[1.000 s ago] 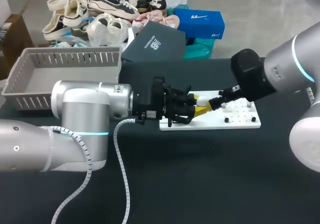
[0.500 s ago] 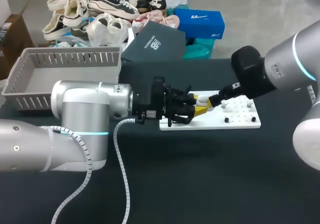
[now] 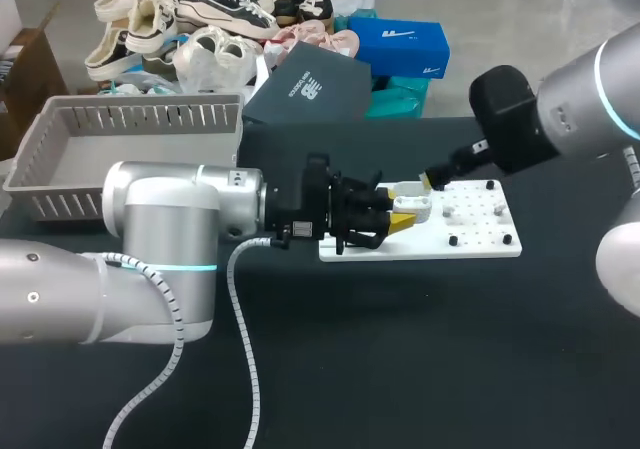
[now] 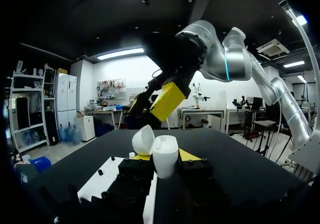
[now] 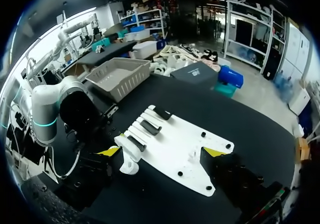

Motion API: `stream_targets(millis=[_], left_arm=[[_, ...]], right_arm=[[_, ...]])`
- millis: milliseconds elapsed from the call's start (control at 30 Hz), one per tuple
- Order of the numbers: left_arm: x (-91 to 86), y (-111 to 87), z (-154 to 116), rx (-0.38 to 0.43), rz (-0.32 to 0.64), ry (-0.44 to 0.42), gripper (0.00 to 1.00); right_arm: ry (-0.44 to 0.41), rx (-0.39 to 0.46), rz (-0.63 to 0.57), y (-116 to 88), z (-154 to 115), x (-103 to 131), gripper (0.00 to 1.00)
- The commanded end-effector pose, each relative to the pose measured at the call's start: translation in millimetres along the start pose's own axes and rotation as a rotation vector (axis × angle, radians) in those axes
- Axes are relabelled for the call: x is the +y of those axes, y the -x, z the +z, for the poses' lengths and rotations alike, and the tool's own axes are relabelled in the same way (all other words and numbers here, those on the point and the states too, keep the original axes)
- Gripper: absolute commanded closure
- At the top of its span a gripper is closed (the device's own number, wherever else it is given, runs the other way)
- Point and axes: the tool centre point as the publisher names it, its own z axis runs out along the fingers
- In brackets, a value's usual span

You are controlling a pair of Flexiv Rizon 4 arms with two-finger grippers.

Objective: Pick up each earbud case from the left stands, insert the matching earbuds, close the lid, and place the case in the box.

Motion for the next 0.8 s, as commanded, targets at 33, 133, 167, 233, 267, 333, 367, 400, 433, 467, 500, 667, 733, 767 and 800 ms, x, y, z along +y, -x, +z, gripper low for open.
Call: stream_targets(millis=[33,133,167,233,267,333,367,400,433,467,500,667,733,767,800], left_arm=[[0.2,-0.7,1,-0.002,0.001,0.001,1.00],[0.2,-0.7,1,-0.002,0.001,0.001,1.00],[0.2,-0.7,1,-0.002,0.001,0.001,1.00],[0.2,-0.7,1,-0.002,0.001,0.001,1.00],[0.2,-0.7,1,-0.002,0.001,0.001,1.00],[0.2,-0.7,1,-0.002,0.001,0.001,1.00],[0.2,-0.7,1,-0.002,0.001,0.001,1.00],[0.2,-0.7,1,-0.002,0.001,0.001,1.00],[0.2,-0.7,1,-0.002,0.001,0.001,1.00],[0.2,-0.7,1,-0.002,0.001,0.001,1.00],[0.2,-0.7,1,-0.002,0.001,0.001,1.00],[0.2,-0.7,1,-0.002,0.001,0.001,1.00],[0.2,-0.7,1,-0.002,0.001,0.001,1.00],[0.2,-0.7,1,-0.002,0.001,0.001,1.00],[0.2,-0.7,1,-0.002,0.001,0.001,1.00]], right_arm=[[-0.292,0.002,-0.012,-12,-12,-19,0.00],[-0.365,0.018,-0.018,-18,-13,-34,0.00],[-0.418,0.036,-0.021,-23,-13,-45,0.00],[-0.456,0.047,-0.025,-26,-11,-52,0.00],[-0.499,0.068,-0.038,-31,-8,-60,0.00],[-0.522,0.089,-0.039,-34,-5,-66,0.00],[-0.556,0.113,-0.052,-38,-1,-71,0.00],[-0.573,0.127,-0.059,-41,1,-74,0.00],[-0.581,0.136,-0.058,-42,3,-76,0.00],[-0.600,0.161,-0.060,-45,7,-80,0.00],[-0.623,0.190,-0.050,-47,10,-83,0.00],[-0.655,0.293,-0.024,-52,21,-88,0.05],[-0.674,0.320,-0.021,-53,25,-91,0.00],[-0.676,0.331,-0.014,-53,27,-92,0.00],[-0.682,0.344,-0.013,-53,29,-93,0.01]])
